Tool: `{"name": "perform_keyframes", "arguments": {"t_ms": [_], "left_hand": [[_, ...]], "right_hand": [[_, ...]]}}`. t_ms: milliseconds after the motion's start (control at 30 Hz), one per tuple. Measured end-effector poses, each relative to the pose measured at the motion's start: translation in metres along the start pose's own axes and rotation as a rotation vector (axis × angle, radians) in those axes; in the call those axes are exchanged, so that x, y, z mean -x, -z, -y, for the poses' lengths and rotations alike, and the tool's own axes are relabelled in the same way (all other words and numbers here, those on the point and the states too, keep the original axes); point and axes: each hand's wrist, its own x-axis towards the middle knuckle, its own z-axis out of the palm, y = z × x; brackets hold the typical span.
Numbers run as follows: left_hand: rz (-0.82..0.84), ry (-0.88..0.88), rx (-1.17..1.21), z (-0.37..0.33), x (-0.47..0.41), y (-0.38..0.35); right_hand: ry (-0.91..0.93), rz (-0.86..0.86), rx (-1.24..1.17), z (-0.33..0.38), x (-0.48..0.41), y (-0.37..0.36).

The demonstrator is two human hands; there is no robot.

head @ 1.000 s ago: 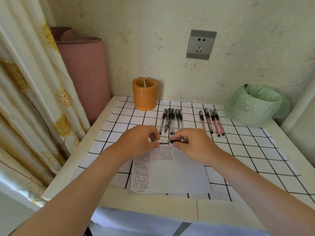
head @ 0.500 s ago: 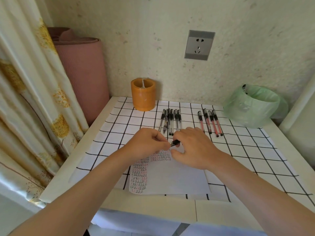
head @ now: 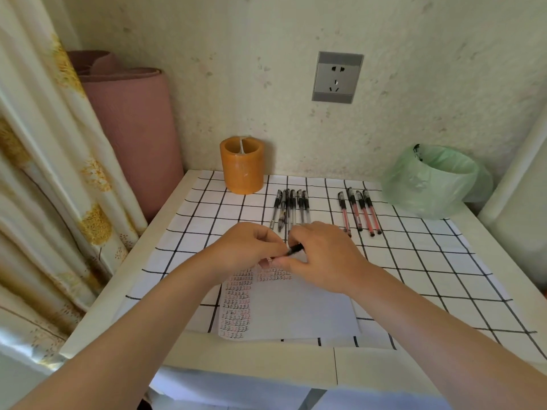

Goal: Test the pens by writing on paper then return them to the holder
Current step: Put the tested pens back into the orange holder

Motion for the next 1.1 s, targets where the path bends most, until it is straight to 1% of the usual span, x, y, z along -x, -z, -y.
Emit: {"name": "perform_keyframes", "arguments": {"t_ms": [100,167,200,300,367,467,567,667,767,833,900,967,1033,1100], "left_hand": [[-0.235,-0.008,0.038,-0.002,-0.008,0.011],[-0.376,-0.024,0.078,-0.002,-0.014,0.019],[-0.416,-0.038,0.1,-0.001,-0.017,0.022],[-0.45,-0.09,0.146,0.002,-0.027,0.022],[-0.463,-0.122,0.129,0.003,-0.035,0.018],[-0.492,-0.147,-0.059,0.006,-0.047,0.012],[-0.468,-0.159,-0.29,0.01,-0.054,0.006],[-0.375,-0.182,-0.52,0.016,-0.062,-0.001],[-0.309,-0.182,-0.635,0.02,-0.068,-0.005],[-0.285,-0.194,-0.693,0.022,-0.071,-0.008],[-0.266,-0.199,-0.712,0.022,-0.072,-0.008],[-0.249,-0.203,-0.692,0.02,-0.073,-0.007],[-0.228,-0.22,-0.634,0.019,-0.072,-0.005],[-0.209,-0.231,-0.555,0.018,-0.071,-0.001]], "right_hand": [[-0.013,-0.007,-0.227,-0.01,0.001,-0.002],[-0.07,-0.039,-0.286,-0.016,0.0,-0.004],[-0.114,-0.04,-0.31,-0.018,-0.002,-0.003],[-0.233,-0.062,-0.334,-0.023,-0.008,-0.004],[-0.338,-0.073,-0.346,-0.027,-0.013,-0.004],[-0.517,-0.116,-0.388,-0.035,-0.025,-0.003],[-0.649,-0.129,-0.291,-0.045,-0.037,-0.004],[-0.718,-0.086,-0.214,-0.048,-0.043,-0.008],[-0.731,-0.07,-0.235,-0.049,-0.048,-0.017],[-0.706,-0.046,-0.183,-0.049,-0.05,-0.022],[-0.683,-0.036,-0.104,-0.048,-0.054,-0.024],[-0.629,-0.066,-0.064,-0.045,-0.058,-0.024],[-0.553,-0.08,-0.059,-0.04,-0.063,-0.022],[-0.489,-0.047,-0.059,-0.03,-0.067,-0.022]]}}
